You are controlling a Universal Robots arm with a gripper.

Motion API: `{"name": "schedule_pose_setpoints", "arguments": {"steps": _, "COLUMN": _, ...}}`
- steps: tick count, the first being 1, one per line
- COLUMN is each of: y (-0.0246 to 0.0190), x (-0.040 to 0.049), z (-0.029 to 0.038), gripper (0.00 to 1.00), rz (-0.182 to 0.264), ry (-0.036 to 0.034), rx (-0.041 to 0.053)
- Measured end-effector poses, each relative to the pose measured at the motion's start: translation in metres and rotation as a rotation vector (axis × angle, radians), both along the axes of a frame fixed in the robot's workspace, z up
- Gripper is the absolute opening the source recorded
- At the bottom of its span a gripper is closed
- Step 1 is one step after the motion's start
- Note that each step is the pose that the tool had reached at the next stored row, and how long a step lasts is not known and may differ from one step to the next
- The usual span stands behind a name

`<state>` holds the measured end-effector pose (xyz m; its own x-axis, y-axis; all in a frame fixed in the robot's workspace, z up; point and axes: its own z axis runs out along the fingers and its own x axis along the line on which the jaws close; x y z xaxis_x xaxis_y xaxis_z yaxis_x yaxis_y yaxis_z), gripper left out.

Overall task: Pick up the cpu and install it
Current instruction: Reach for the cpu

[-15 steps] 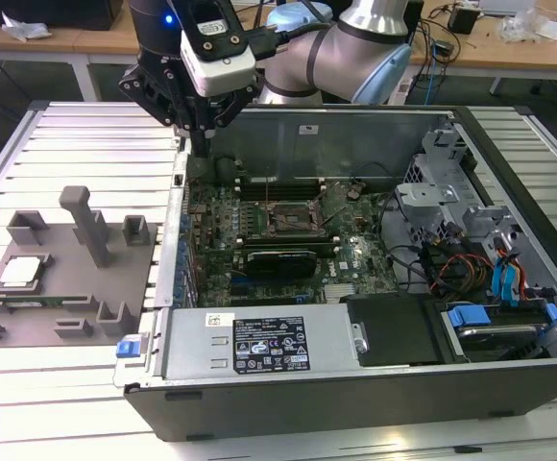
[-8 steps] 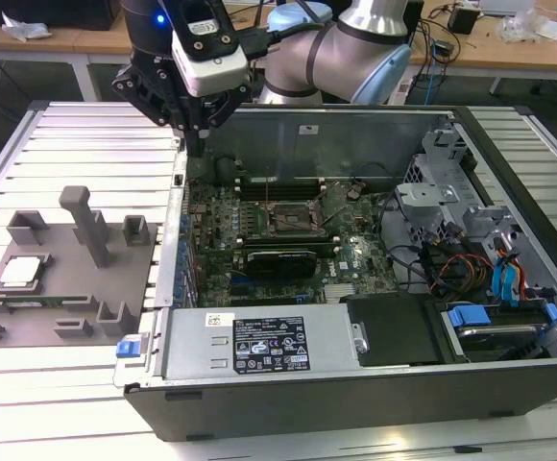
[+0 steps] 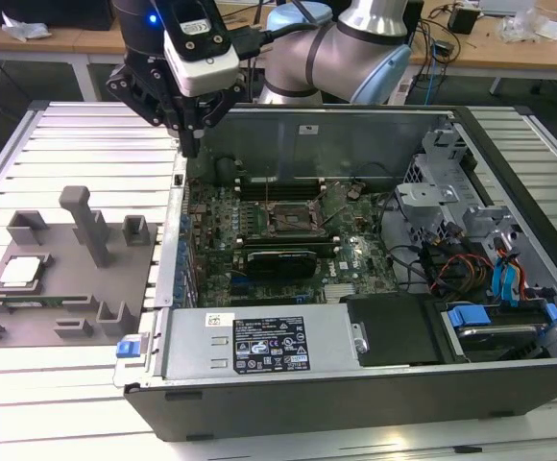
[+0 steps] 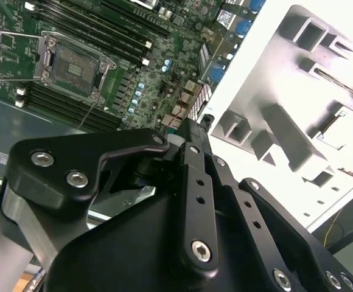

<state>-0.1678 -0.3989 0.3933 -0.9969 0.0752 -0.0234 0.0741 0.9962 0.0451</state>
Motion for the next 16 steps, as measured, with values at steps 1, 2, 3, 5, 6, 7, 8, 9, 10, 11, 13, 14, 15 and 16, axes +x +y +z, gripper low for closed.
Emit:
{"name": "schedule_pose_setpoints", "arguments": {"steps": 1, "y": 0.0, "x": -0.0005, "z": 0.0, "gripper": 0.11, "rz": 0.0, "ry": 0.0, "rx": 0.0}}
{"name": "schedule_pose_setpoints", "arguments": {"steps": 2, "y": 0.0, "x": -0.0007, "z": 0.0, "gripper": 0.11, "rz": 0.0, "ry": 0.0, "rx": 0.0}}
{"name": "schedule_pose_setpoints", "arguments": {"steps": 3, "y": 0.0, "x": -0.0011, "z": 0.0, "gripper": 0.11, "rz": 0.0, "ry": 0.0001, "rx": 0.0}}
{"name": "schedule_pose_setpoints", "arguments": {"steps": 5, "y": 0.0, "x": -0.0025, "z": 0.0, "gripper": 0.11, "rz": 0.0, "ry": 0.0, "rx": 0.0}}
{"name": "schedule_pose_setpoints", "arguments": {"steps": 6, "y": 0.0, "x": -0.0032, "z": 0.0, "gripper": 0.11, "rz": 0.0, "ry": 0.0, "rx": 0.0}}
{"name": "schedule_pose_setpoints", "arguments": {"steps": 7, "y": 0.0, "x": -0.0038, "z": 0.0, "gripper": 0.11, "rz": 0.0, "ry": 0.0, "rx": 0.0}}
{"name": "schedule_pose_setpoints", "arguments": {"steps": 8, "y": 0.0, "x": -0.0044, "z": 0.0, "gripper": 0.11, "rz": 0.0, "ry": 0.0, "rx": 0.0}}
{"name": "schedule_pose_setpoints", "arguments": {"steps": 9, "y": 0.0, "x": -0.0048, "z": 0.0, "gripper": 0.11, "rz": 0.0, "ry": 0.0, "rx": 0.0}}
{"name": "schedule_pose_setpoints", "arguments": {"steps": 10, "y": 0.0, "x": -0.0052, "z": 0.0, "gripper": 0.11, "rz": 0.0, "ry": 0.0, "rx": 0.0}}
{"name": "schedule_pose_setpoints", "arguments": {"steps": 11, "y": 0.0, "x": -0.0056, "z": 0.0, "gripper": 0.11, "rz": 0.0, "ry": 0.0, "rx": 0.0}}
{"name": "schedule_pose_setpoints", "arguments": {"steps": 13, "y": 0.0, "x": -0.0064, "z": 0.0, "gripper": 0.11, "rz": 0.0, "ry": 0.0, "rx": 0.0001}}
{"name": "schedule_pose_setpoints", "arguments": {"steps": 14, "y": 0.0, "x": -0.0068, "z": 0.0, "gripper": 0.11, "rz": 0.0, "ry": 0.0, "rx": 0.0}}
{"name": "schedule_pose_setpoints", "arguments": {"steps": 15, "y": 0.0, "x": -0.0076, "z": 0.0, "gripper": 0.11, "rz": 0.0, "ry": 0.0, "rx": 0.0}}
{"name": "schedule_pose_setpoints", "arguments": {"steps": 16, "y": 0.0, "x": -0.0081, "z": 0.0, "gripper": 0.11, "rz": 0.0, "ry": 0.0, "rx": 0.0}}
